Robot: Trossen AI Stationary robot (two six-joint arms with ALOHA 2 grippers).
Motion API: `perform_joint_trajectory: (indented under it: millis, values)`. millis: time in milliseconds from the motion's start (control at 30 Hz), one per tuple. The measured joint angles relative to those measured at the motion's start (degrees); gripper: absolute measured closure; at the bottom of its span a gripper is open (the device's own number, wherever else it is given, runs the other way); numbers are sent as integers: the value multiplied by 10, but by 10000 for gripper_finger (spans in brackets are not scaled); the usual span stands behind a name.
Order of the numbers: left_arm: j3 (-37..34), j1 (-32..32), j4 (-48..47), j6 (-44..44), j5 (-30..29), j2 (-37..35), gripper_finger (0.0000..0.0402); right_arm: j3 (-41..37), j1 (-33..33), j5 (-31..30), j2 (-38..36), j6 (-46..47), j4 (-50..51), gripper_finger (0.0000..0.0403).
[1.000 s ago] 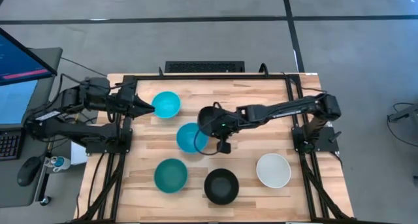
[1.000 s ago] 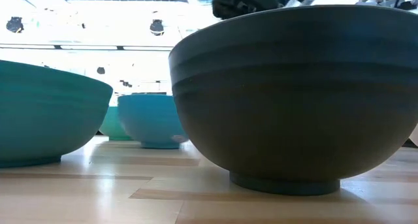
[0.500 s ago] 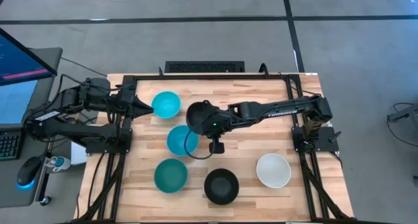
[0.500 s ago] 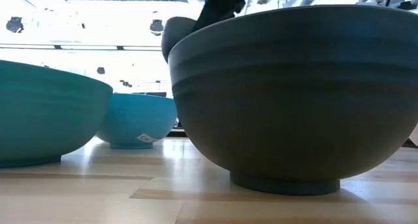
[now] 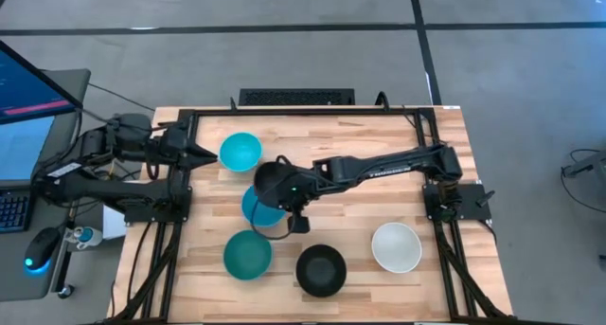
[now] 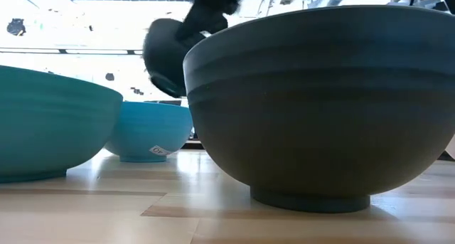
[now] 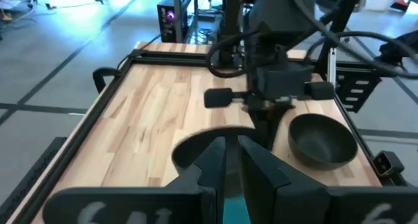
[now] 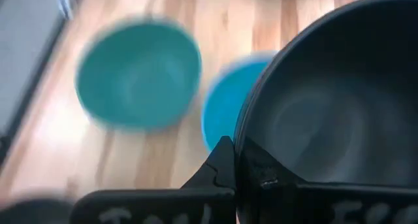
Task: Nest bowls inside each other
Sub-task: Stack the top black bowl on top of the blue bowl
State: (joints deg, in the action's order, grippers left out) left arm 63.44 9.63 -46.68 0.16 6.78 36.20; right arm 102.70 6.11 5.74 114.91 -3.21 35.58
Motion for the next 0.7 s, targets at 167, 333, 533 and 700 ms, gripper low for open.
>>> perform_joint_trajectory:
  millis: [167,333,533,700]
  values:
    - [0,0,-4,-8,-2,-17,371,41,-1,4,37,-3,1,392]
    - [0,0,-8,-9,-4,-25,371,50,-1,11,53,-3,-2,392]
    - [0,0,-13,3,-6,-25,371,49,-1,24,68,1,-14,392]
    - [0,0,-15,9,-14,-25,371,48,-1,40,92,13,-21,392]
